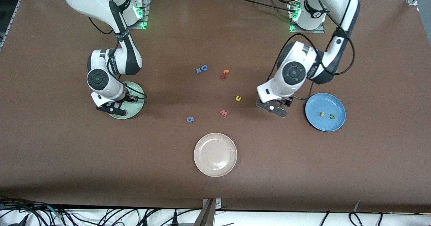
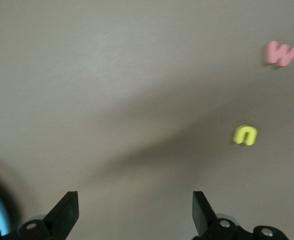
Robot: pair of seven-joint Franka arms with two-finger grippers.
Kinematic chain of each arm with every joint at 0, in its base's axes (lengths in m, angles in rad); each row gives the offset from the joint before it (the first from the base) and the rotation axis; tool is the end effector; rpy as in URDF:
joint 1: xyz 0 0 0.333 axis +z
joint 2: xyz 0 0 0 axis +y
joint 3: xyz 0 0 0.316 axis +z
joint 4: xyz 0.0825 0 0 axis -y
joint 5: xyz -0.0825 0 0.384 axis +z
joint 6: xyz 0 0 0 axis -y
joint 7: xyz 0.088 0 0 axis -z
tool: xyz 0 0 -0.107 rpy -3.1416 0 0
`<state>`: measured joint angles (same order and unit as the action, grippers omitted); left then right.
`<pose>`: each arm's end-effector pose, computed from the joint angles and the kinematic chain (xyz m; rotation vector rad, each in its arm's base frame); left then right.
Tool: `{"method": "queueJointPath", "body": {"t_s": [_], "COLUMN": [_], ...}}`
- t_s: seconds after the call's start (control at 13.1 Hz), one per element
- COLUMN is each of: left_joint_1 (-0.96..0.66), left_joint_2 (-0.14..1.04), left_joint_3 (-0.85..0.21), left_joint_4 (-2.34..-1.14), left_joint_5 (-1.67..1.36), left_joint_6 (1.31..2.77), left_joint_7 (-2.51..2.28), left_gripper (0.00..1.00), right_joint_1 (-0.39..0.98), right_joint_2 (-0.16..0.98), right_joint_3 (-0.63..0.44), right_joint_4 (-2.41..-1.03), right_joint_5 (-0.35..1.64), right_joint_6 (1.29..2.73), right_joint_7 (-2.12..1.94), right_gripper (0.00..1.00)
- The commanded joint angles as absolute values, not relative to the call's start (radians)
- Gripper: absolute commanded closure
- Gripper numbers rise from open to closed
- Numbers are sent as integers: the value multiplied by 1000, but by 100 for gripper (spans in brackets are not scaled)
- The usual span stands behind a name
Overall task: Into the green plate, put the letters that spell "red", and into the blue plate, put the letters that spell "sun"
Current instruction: 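Grasp the yellow u with the left gripper while the right gripper returns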
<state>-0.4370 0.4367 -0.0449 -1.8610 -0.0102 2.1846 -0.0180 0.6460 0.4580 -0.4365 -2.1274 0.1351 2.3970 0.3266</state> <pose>0.5549 -0.2889 0.2749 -3.0542 0.7061 0.1819 0.5472 0.1144 0.1991 2.9841 -0.2947 -0.1570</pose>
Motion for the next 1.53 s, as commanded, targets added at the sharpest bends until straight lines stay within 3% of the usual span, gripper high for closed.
{"method": "queueJointPath", "body": {"t_s": [0.0, 0.15, 0.46, 0.77, 0.92, 1.07, 1.3, 1.45], "left_joint_1": [-486, -498, -543, -586, -606, -627, -643, -643], "left_joint_2": [504, 546, 606, 629, 634, 641, 643, 644], "left_joint_3": [-31, -31, -31, -32, -32, -32, -32, -32], "left_joint_4": [-1819, -1819, -1818, -1818, -1819, -1824, -1832, -1836], "left_joint_5": [-18, -28, -34, -34, -32, -29, -29, -25], "left_joint_6": [2268, 2353, 2453, 2474, 2474, 2474, 2474, 2474], "left_joint_7": [32, 109, 95, -23, -87, -97, -97, -97], "left_gripper": [0, 0, 1, 4, 7, 13, 15, 18], "right_joint_1": [646, 646, 646, 646, 646, 647, 647, 539], "right_joint_2": [402, 353, 322, 281, 200, 187, 167, 170], "right_joint_3": [-440, -442, -504, -595, -627, -647, -670, -613], "right_joint_4": [-2126, -2067, -1812, -1631, -1625, -1597, -1531, -1493], "right_joint_5": [143, 143, 143, 144, 141, 143, 115, 121], "right_joint_6": [2372, 2248, 1854, 1585, 1565, 1554, 1502, 1493], "right_joint_7": [302, 301, 157, -40, -44, -41, -44, -48], "right_gripper": [0, 0, 0, 0, 0, 0, 0, 0]}}
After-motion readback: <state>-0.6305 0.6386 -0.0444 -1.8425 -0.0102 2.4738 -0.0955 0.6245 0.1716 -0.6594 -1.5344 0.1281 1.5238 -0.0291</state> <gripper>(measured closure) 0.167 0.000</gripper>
